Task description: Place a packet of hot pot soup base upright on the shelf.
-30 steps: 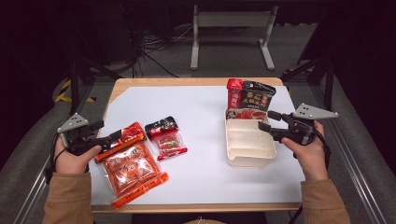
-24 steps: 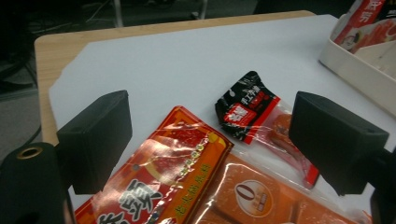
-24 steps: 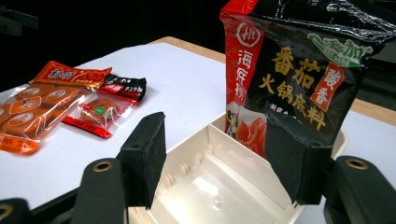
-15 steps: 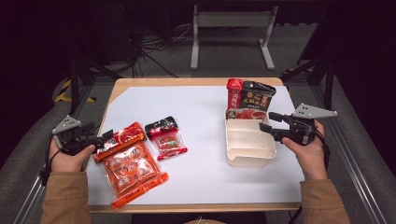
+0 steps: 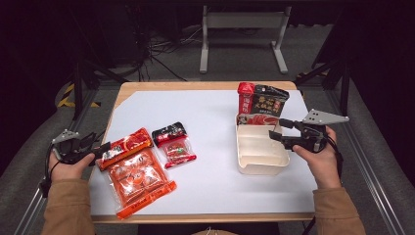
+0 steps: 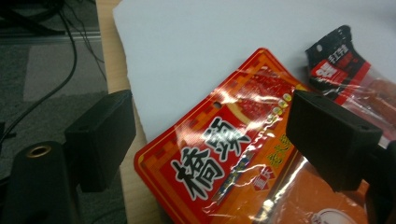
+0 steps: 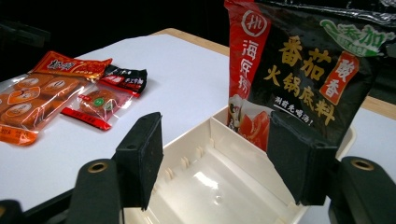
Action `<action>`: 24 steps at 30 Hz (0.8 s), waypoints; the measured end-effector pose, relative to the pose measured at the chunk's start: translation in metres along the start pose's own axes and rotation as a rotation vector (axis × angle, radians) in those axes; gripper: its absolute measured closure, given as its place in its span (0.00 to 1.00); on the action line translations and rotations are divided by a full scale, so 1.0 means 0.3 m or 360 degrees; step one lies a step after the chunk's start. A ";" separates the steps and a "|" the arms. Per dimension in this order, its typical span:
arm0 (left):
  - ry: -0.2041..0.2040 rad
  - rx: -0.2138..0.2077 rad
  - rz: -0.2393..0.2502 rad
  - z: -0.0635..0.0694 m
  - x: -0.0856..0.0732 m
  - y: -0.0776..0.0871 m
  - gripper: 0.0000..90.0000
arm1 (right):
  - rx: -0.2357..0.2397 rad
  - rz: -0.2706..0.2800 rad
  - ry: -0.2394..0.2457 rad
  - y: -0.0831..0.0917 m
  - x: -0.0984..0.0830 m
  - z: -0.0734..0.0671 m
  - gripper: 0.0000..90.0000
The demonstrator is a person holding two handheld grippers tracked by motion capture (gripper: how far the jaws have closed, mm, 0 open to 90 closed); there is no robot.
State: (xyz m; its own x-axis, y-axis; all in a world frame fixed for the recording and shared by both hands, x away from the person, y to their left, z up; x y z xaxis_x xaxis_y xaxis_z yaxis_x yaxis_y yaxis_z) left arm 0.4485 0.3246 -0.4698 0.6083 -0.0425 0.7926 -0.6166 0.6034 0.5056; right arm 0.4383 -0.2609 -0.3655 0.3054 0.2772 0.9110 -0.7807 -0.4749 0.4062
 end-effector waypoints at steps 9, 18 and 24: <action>0.0100 -0.0005 -0.0087 -0.040 -0.053 -0.025 0.18 | 0.0013 -0.0007 0.0010 -0.006 -0.002 -0.007 0.40; 0.0154 -0.0114 -0.0137 -0.038 -0.082 -0.052 0.21 | 0.0014 -0.0011 0.0014 -0.008 -0.003 -0.010 0.40; 0.0154 -0.0202 -0.0114 -0.021 -0.076 -0.051 0.28 | 0.0015 -0.0016 0.0022 -0.011 -0.005 -0.012 0.39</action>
Point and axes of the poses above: each handheld gripper's, and its own axes: y roughly backward along the jaws, x roughly out of its top, z roughly to its right, the point moved 8 cm from there along -y, roughly forward along the jaws, and after that the axes turned 13 degrees about -x, right-handed, at the moved point
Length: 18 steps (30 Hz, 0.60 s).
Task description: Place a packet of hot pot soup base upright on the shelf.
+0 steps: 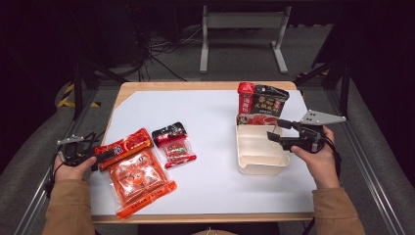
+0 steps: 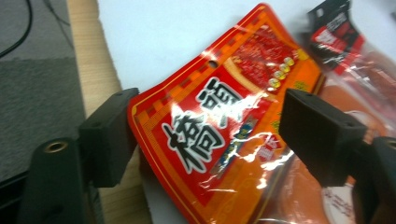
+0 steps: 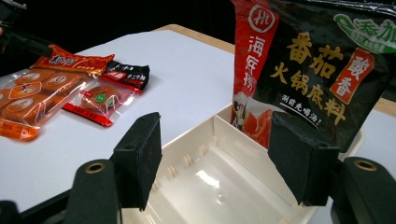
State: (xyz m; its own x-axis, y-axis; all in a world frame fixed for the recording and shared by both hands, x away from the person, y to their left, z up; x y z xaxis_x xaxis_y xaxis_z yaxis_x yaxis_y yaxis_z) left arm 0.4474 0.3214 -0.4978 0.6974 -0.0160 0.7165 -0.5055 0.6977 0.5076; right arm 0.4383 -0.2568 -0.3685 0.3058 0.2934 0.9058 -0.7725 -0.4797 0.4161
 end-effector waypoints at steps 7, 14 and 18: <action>-0.0042 -0.0142 0.0017 0.044 0.015 0.000 0.37 | 0.0004 -0.0010 0.0004 -0.006 -0.003 -0.004 0.39; -0.0068 -0.0199 0.0008 0.064 0.012 -0.011 0.48 | 0.0016 -0.0027 0.0009 -0.017 -0.008 -0.013 0.38; -0.0079 -0.0211 -0.0020 0.059 -0.001 -0.015 0.54 | 0.0014 -0.0031 0.0015 -0.020 -0.010 -0.014 0.38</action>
Point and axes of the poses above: each handheld gripper's, and its own axes: y roughly backward along the jaws, x roughly out of its top, z roughly to its right, the point moved 8 cm from there along -y, roughly forward along the jaws, and after that the axes turned 13 degrees about -x, right-handed, at the moved point
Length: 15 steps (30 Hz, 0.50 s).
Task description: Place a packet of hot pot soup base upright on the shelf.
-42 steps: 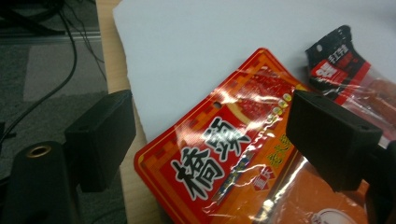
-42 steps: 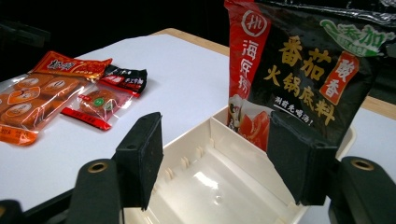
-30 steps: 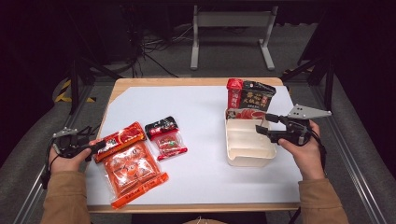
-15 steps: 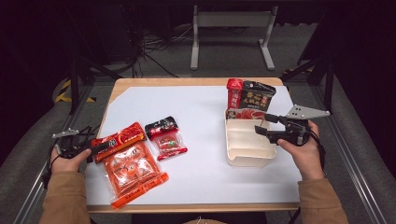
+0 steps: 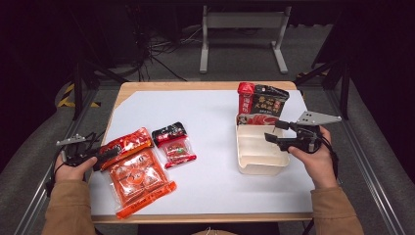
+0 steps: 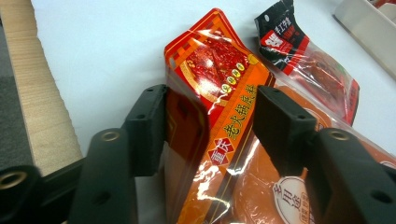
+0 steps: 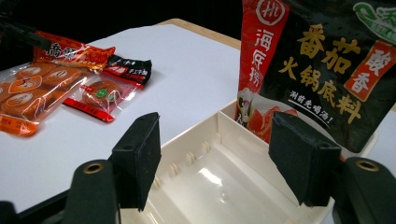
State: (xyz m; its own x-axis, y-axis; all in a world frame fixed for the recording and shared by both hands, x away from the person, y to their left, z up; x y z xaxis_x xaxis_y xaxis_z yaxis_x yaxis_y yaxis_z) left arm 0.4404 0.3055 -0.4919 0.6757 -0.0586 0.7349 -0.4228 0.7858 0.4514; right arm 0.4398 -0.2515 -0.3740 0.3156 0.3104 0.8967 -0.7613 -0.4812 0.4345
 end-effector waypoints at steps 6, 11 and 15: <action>0.0007 0.0026 -0.0187 -0.002 -0.041 -0.039 0.74 | 0.0003 0.0000 0.0002 -0.003 0.000 -0.004 0.38; 0.0032 0.0060 -0.0173 -0.008 -0.042 -0.033 0.88 | 0.0001 0.0002 0.0004 -0.001 0.000 -0.003 0.38; 0.0024 0.0070 -0.0174 -0.006 -0.036 -0.025 0.91 | 0.0010 0.0024 0.0016 -0.001 0.001 -0.004 0.41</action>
Point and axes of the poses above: each handheld gripper's, and its own axes: y roughly backward along the jaws, x roughly out of its top, z roughly to its right, the point moved 8 cm from there along -y, roughly forward along the jaws, and after that the axes turned 13 degrees about -x, right-handed, at the moved point
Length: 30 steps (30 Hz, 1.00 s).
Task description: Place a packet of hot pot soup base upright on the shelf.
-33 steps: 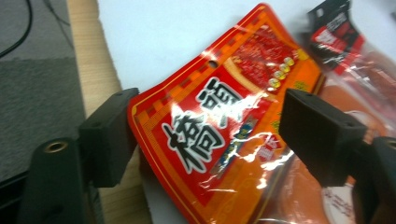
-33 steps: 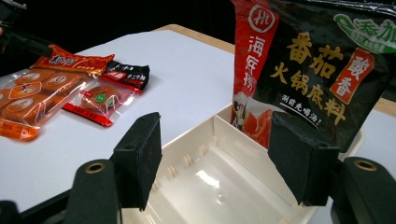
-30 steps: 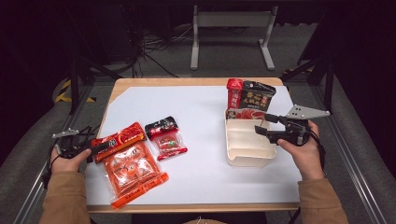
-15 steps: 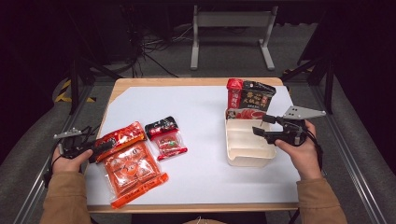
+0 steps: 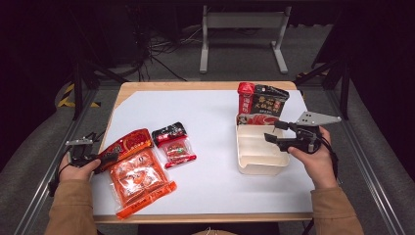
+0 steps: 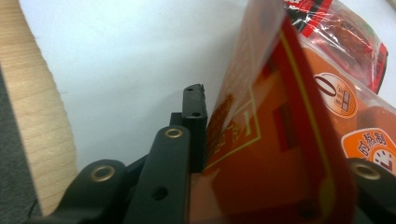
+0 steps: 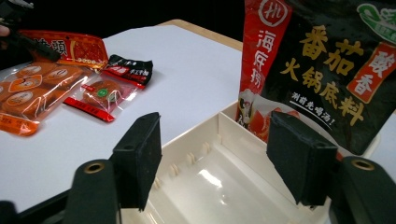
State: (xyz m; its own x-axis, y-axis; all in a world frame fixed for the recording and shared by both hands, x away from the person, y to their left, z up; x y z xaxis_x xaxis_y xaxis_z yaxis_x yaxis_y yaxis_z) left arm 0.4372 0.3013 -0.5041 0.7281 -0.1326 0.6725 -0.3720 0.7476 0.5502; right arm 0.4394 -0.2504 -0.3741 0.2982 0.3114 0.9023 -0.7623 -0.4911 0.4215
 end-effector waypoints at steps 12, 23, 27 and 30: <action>-0.0006 -0.0009 0.0081 0.035 0.036 0.056 1.00 | 0.0016 0.0038 0.0033 0.005 0.007 -0.002 0.49; -0.0105 -0.0009 0.0179 0.116 0.099 0.114 1.00 | 0.0027 0.0034 0.0015 0.009 0.008 -0.002 0.53; -0.0132 -0.0010 0.0210 0.145 0.116 0.125 1.00 | 0.0016 0.0036 0.0014 0.010 0.009 0.001 0.53; -0.0165 -0.0007 0.0243 0.176 0.136 0.138 1.00 | 0.0014 0.0038 0.0014 0.011 0.010 0.000 0.54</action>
State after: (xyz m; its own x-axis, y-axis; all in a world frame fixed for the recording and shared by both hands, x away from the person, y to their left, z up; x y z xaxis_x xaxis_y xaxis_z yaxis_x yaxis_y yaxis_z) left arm 0.4211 0.2925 -0.4278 0.5998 -0.0835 0.7958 -0.4711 0.7671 0.4356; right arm 0.4379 -0.2512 -0.3701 0.2747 0.3068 0.9113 -0.7640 -0.5058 0.4006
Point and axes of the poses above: each handheld gripper's, and its own axes: y roughly backward along the jaws, x roughly out of its top, z roughly to its right, the point moved 8 cm from there along -y, roughly forward along the jaws, and after that the axes turned 13 degrees about -x, right-handed, at the moved point
